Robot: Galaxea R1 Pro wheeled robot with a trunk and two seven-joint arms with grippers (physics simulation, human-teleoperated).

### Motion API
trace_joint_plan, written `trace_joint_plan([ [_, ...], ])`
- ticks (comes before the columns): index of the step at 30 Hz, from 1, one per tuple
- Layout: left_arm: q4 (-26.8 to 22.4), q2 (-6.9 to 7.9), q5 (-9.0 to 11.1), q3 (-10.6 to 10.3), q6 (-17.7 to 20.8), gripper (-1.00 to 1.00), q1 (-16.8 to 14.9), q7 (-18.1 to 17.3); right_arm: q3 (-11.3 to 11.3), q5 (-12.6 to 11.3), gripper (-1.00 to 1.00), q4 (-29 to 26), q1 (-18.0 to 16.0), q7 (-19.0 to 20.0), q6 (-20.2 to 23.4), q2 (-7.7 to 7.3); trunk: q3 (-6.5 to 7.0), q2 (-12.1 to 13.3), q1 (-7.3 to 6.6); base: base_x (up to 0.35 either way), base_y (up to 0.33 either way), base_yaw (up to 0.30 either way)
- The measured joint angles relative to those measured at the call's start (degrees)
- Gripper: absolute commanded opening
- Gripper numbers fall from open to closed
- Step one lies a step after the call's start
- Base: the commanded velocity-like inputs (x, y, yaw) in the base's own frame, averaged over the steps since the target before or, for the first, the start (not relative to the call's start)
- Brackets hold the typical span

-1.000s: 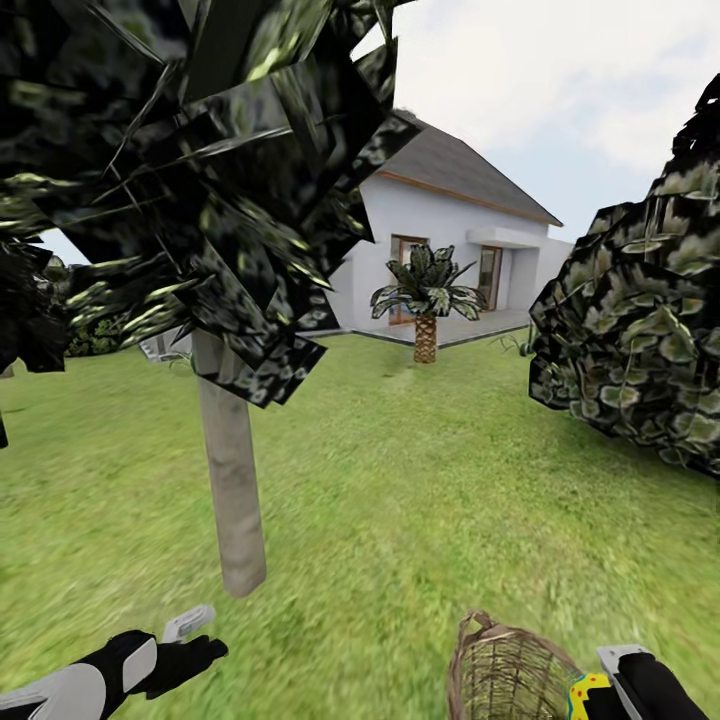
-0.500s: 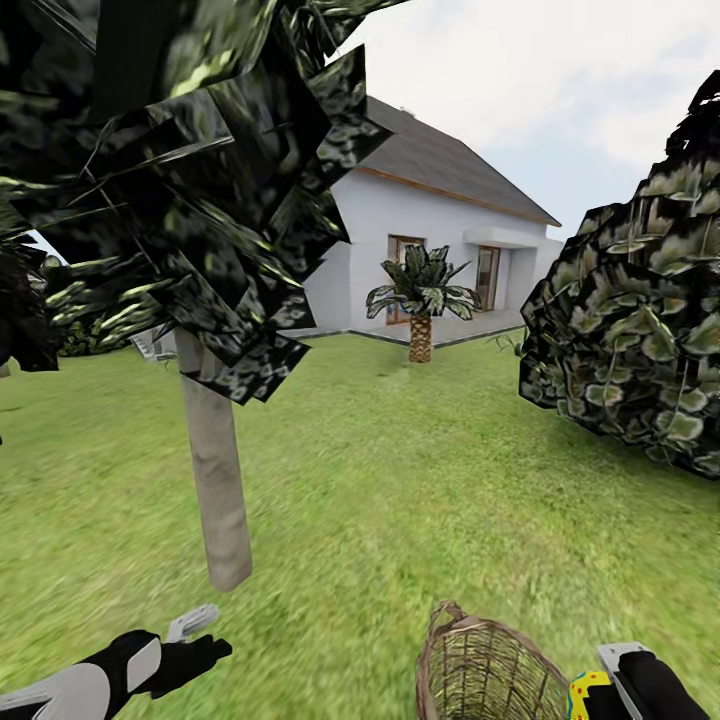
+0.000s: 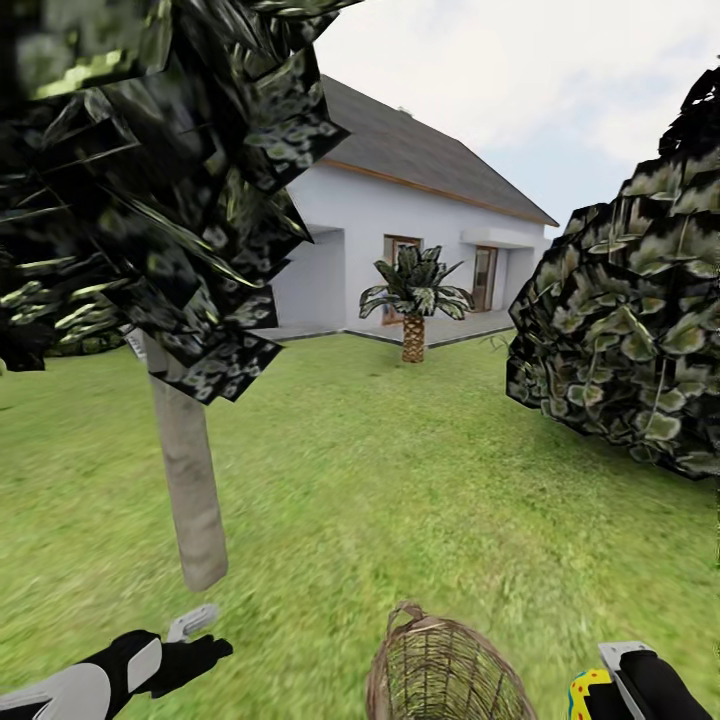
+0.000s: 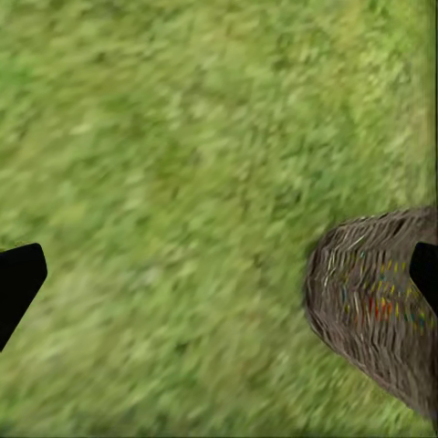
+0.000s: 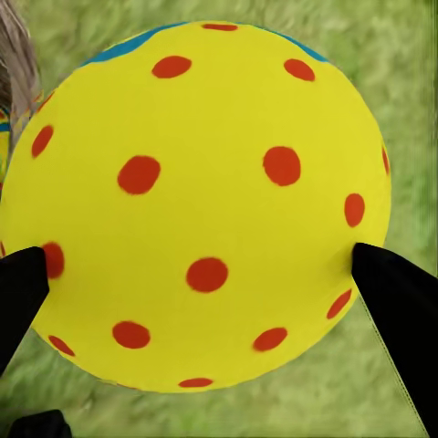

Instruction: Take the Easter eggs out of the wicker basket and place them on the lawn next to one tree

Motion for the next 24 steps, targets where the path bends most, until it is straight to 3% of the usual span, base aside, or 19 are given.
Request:
trace_joint_plan([
  [24,0.0,-0.11,0.1,0.0,0.0,1.0,0.0,-0.1,0.0,-0.6,-1.0,0.0,0.0,0.1,-0.2,-0.09,0.0,0.0,0.0,0.0,-0.324,0.0],
])
